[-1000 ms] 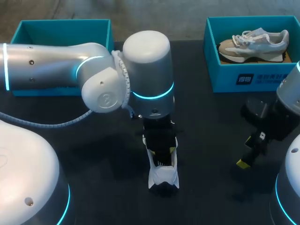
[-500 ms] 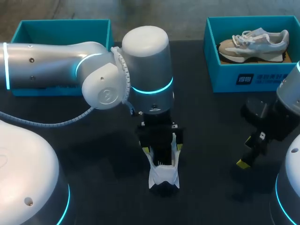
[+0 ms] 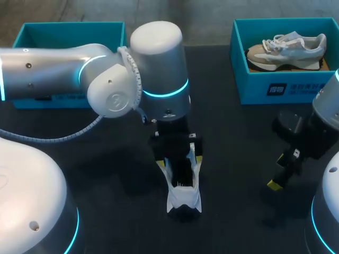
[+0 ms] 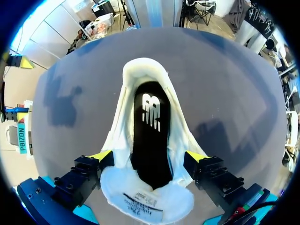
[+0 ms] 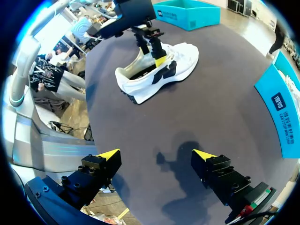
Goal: Take the shoe out of the shoebox, open the shoe tongue, remove and reinsert the insole, then place the shoe into the shoebox
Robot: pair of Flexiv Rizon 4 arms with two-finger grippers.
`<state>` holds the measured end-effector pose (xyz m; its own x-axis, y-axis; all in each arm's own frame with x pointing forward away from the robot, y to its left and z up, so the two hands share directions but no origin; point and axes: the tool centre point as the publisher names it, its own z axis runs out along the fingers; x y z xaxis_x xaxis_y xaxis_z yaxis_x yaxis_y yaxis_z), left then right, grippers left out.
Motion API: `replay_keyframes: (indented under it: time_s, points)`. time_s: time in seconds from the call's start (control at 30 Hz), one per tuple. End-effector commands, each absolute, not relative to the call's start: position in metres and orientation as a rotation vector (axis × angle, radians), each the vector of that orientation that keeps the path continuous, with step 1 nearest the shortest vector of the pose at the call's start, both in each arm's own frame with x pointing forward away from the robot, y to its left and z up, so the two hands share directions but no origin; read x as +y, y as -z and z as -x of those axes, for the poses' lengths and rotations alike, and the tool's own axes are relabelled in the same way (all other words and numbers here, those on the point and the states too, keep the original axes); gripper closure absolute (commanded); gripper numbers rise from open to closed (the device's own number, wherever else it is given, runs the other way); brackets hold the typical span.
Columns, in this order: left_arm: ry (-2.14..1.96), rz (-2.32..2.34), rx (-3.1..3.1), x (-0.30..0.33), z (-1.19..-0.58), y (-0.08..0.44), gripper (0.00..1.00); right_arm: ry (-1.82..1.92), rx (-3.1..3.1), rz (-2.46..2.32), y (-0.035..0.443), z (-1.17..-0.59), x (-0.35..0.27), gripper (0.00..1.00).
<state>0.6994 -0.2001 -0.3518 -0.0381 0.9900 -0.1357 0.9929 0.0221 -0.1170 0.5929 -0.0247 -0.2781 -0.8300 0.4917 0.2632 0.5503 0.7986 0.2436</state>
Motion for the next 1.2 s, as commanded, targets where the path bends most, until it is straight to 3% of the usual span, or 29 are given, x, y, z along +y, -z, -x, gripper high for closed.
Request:
replay_keyframes:
  time_s: [0.03,1.07,1.2]
  points:
    - [0.294,-2.175,2.22,-0.201,-0.704,0.349,0.0,0.466,-2.802,0.819,0.279,-0.591,-0.025,0.0]
    - [0.23,-2.106,2.183,-0.184,-0.74,0.31,0.0,0.466,-2.802,0.819,0.279,-0.591,-0.025,0.0]
    - [0.22,-2.064,2.184,-0.184,-0.753,0.295,0.13,0.466,-2.802,0.819,0.279,-0.591,-0.025,0.0]
